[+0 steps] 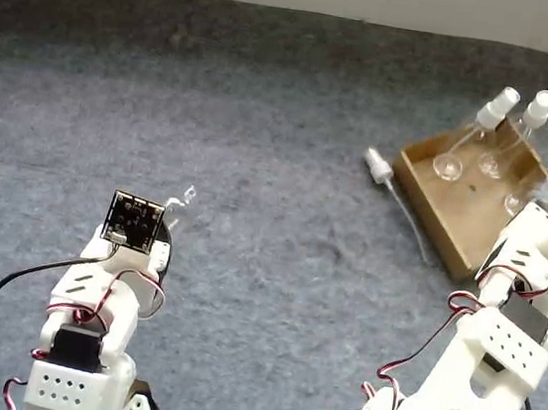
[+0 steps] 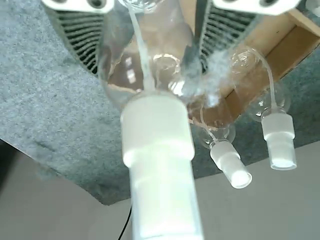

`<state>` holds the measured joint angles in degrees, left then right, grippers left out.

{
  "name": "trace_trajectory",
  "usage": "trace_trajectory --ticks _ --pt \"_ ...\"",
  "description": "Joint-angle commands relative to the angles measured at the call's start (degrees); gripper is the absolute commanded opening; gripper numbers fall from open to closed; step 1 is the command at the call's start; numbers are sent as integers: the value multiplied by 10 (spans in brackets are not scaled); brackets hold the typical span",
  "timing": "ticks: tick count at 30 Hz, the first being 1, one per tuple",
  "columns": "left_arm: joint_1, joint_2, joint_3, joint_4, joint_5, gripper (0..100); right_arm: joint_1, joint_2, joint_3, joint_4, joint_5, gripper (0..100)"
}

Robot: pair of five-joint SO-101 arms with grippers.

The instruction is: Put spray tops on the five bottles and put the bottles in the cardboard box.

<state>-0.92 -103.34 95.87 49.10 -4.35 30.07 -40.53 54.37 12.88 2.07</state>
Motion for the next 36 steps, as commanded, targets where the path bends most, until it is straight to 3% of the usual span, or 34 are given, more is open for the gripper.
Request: trace_trajectory --ticks 1,13,27,36 --pt "8 -4 12 4 -4 14 7 -1 -39 -16 3 135" --pt "8 -4 12 4 -4 14 7 0 -40 -17 2 136" --pt "8 -4 12 4 -4 14 -125 -2 -41 -17 0 136" --pt "8 -4 12 4 -4 14 -82 0 -39 -40 4 136"
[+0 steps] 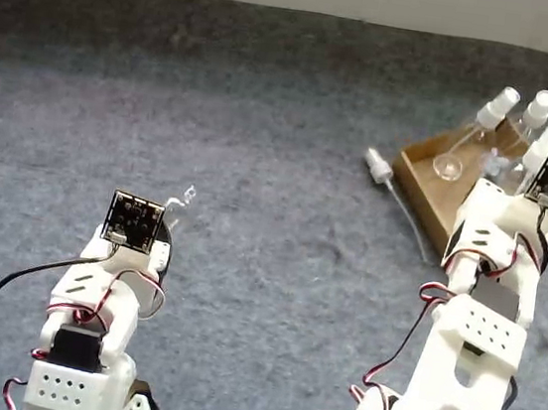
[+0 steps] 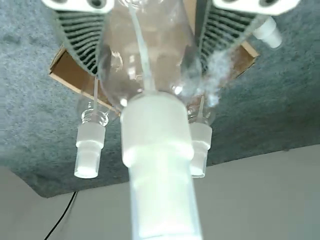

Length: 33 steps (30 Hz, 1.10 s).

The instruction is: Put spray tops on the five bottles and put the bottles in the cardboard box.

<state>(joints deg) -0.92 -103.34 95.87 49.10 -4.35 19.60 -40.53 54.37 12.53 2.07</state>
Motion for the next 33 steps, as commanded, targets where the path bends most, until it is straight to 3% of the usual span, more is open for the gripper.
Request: trace_trajectory --ticks 1,25,33 --pt "8 -4 12 4 -4 14 27 6 -39 -55 4 136" --pt "8 -4 12 4 -4 14 37 337 -44 -401 -1 136" --pt "8 -4 12 4 -4 14 18 407 -45 -461 -1 135"
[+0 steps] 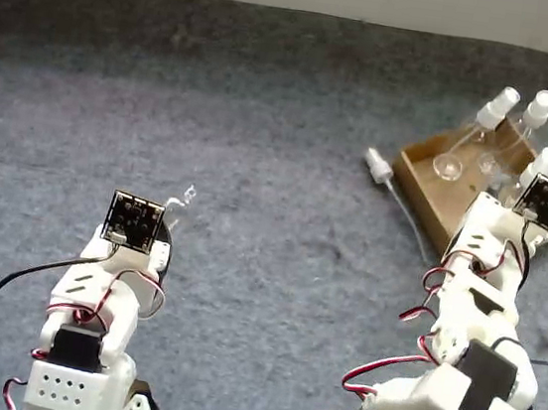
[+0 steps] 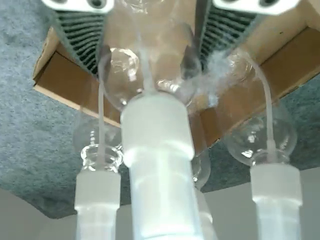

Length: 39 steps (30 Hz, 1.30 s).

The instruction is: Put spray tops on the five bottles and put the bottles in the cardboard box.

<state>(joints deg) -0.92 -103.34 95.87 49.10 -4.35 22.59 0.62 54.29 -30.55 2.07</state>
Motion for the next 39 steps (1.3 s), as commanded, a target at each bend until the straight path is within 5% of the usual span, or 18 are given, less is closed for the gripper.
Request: trace_trajectory --ticks 1,39 --pt "8 -4 12 4 -4 14 -17 -3 -44 -36 -1 135" --pt "9 -3 12 15 -4 16 -42 75 -115 -42 -1 137"
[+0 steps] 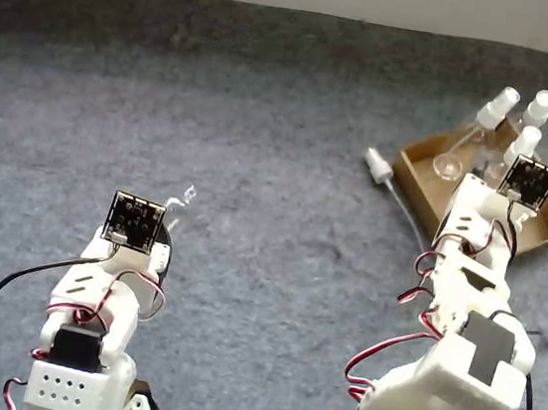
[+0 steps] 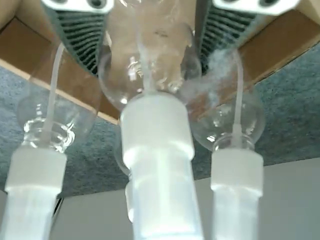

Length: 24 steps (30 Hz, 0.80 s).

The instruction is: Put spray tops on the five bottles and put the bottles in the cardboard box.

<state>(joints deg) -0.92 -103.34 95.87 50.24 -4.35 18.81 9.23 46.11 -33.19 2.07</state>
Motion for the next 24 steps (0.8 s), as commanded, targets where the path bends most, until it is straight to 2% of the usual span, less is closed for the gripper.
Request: trace_trajectory --ticks 1,3,9,24 --pt "9 -3 12 4 -4 16 -5 -10 -33 -15 0 139" --pt "9 -3 12 4 -4 16 -6 -10 -30 -14 3 144" --pt "9 -3 12 4 -4 17 -2 -11 -12 5 4 252" --pt "9 -3 12 4 -4 17 -2 -13 18 8 5 256"
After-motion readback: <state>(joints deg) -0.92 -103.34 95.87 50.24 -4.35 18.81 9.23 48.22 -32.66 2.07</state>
